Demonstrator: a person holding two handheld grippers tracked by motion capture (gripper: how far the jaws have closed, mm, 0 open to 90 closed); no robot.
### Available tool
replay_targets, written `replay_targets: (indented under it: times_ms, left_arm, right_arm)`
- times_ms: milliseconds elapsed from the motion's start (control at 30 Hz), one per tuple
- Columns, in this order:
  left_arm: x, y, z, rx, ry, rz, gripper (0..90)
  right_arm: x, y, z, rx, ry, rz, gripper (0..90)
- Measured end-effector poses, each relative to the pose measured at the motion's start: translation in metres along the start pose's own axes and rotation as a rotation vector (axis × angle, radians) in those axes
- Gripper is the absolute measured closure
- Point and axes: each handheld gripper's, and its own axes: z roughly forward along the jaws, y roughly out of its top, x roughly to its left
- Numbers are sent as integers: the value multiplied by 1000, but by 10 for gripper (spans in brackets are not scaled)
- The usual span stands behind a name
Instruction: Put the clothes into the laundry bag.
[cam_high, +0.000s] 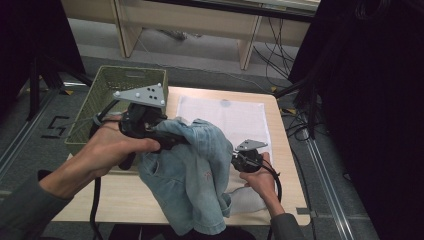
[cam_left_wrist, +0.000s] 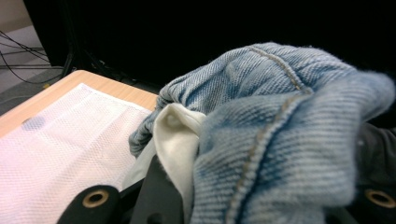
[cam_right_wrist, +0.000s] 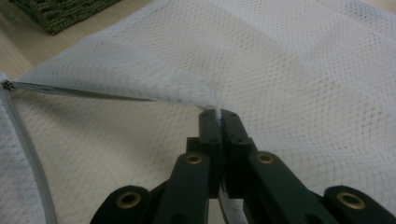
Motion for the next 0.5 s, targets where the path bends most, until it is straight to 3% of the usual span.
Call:
replay_targets:
  times_ms: [67, 133, 167, 333, 400, 433, 500]
  left_arm:
    - [2, -3, 2, 2, 13, 7, 739]
    - [3, -3, 2, -7, 19, 4, 738]
    - [4, -2, 1, -6, 22, 10, 738]
    - [8, 9, -10, -33, 87, 51, 736]
    - [10, 8, -10, -35, 86, 43, 735]
    - [11, 4, -7, -26, 96, 55, 734]
    - [11, -5, 1, 10, 125, 91, 731]
  right_arm:
    - [1, 0, 0, 4, 6, 27, 893]
    - [-1, 0, 0, -10, -6, 5, 893]
    - [0, -1, 0, 2, -2, 21, 893]
    - [1, -1, 1, 9, -2, 0, 893]
    - [0, 0, 0, 0, -4, 0, 893]
    - [1, 0, -1, 10, 0, 20, 893]
    - [0, -1, -1, 14, -2, 12, 893]
